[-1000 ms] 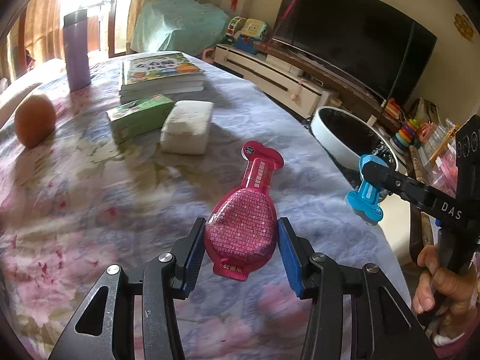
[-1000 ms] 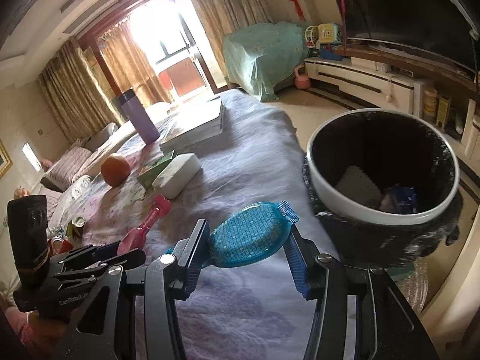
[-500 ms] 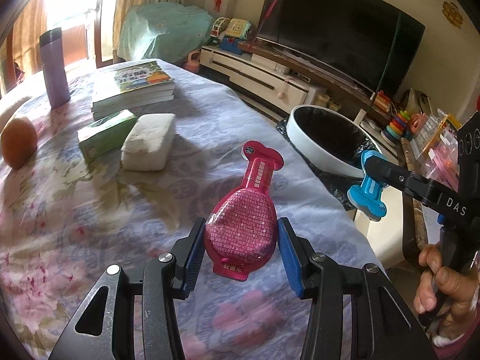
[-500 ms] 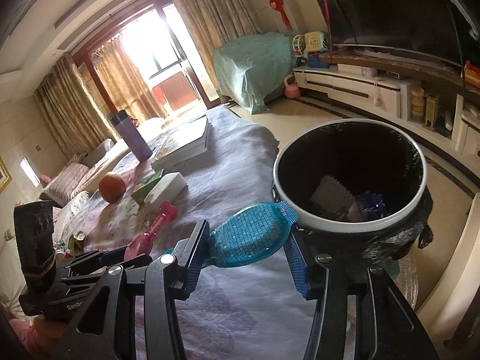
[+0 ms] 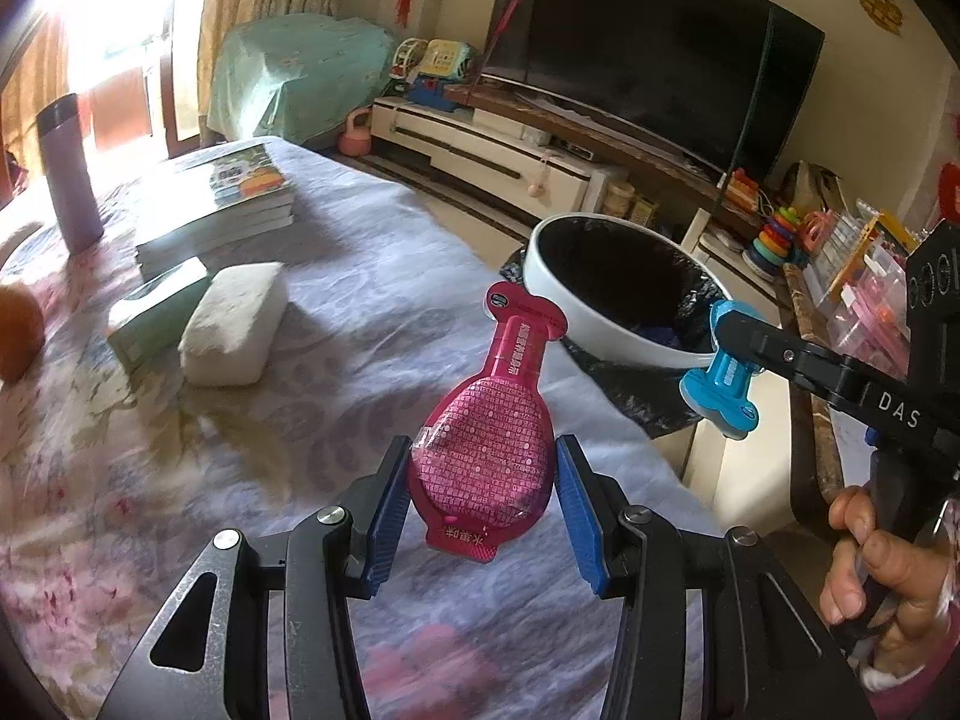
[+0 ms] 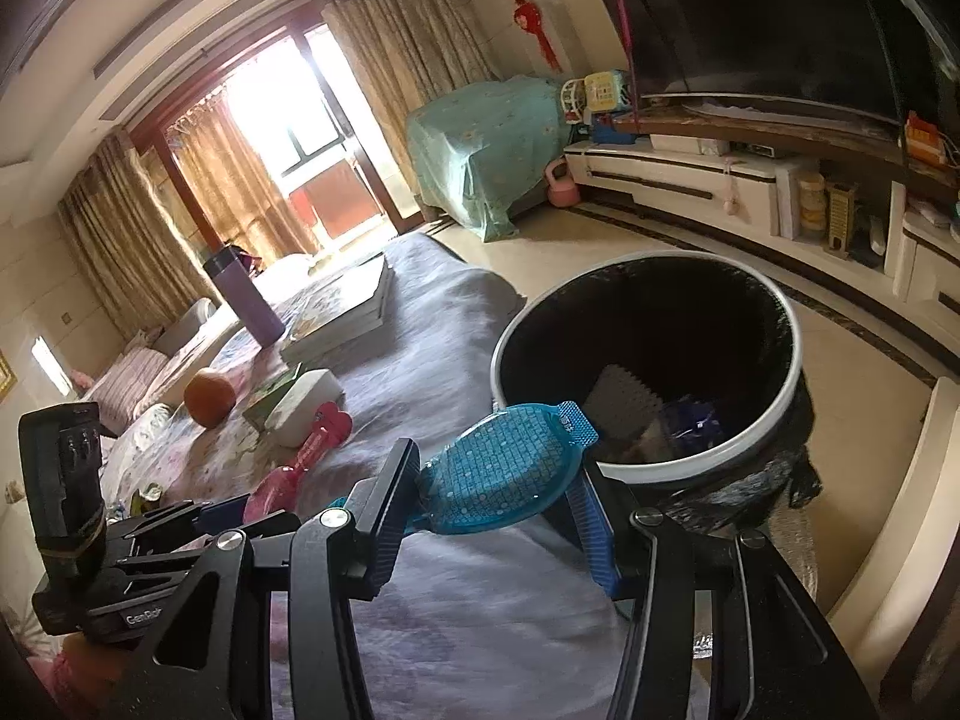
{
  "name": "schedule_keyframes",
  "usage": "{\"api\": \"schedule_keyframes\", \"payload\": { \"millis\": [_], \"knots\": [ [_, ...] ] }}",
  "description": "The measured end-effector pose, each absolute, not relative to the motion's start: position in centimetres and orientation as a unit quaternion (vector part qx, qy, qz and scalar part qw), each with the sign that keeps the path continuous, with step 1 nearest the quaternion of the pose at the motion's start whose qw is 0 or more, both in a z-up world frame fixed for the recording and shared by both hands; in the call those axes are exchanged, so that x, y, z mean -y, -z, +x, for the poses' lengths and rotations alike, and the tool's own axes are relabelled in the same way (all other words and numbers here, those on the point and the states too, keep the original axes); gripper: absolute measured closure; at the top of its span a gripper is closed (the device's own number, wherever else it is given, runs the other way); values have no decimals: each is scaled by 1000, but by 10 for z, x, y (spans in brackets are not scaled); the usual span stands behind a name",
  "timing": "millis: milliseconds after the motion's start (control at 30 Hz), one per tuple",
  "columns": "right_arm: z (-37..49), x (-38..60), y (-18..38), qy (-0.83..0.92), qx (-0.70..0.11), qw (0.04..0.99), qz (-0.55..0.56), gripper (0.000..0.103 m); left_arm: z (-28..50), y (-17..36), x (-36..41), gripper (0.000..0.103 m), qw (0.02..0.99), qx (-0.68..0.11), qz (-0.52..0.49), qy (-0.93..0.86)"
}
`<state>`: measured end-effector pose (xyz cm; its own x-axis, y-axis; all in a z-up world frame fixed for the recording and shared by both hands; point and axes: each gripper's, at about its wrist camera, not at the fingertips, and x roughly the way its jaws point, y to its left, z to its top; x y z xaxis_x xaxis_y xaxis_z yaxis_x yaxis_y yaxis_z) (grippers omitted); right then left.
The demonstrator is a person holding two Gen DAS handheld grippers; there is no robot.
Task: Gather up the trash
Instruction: 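Carry the blue hairbrush with the right gripper over the bin while the left carries the pink hairbrush there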
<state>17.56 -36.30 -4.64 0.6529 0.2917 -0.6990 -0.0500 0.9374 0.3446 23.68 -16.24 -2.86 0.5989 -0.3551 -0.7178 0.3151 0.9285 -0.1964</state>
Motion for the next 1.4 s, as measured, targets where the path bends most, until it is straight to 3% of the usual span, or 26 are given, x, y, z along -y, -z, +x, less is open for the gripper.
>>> {"api": "schedule_keyframes", "payload": {
  "millis": [1400],
  "knots": [
    [224, 446, 46, -36, -401, 906, 132, 53, 318, 23, 253, 57, 884, -406, 15, 232]
  ]
}}
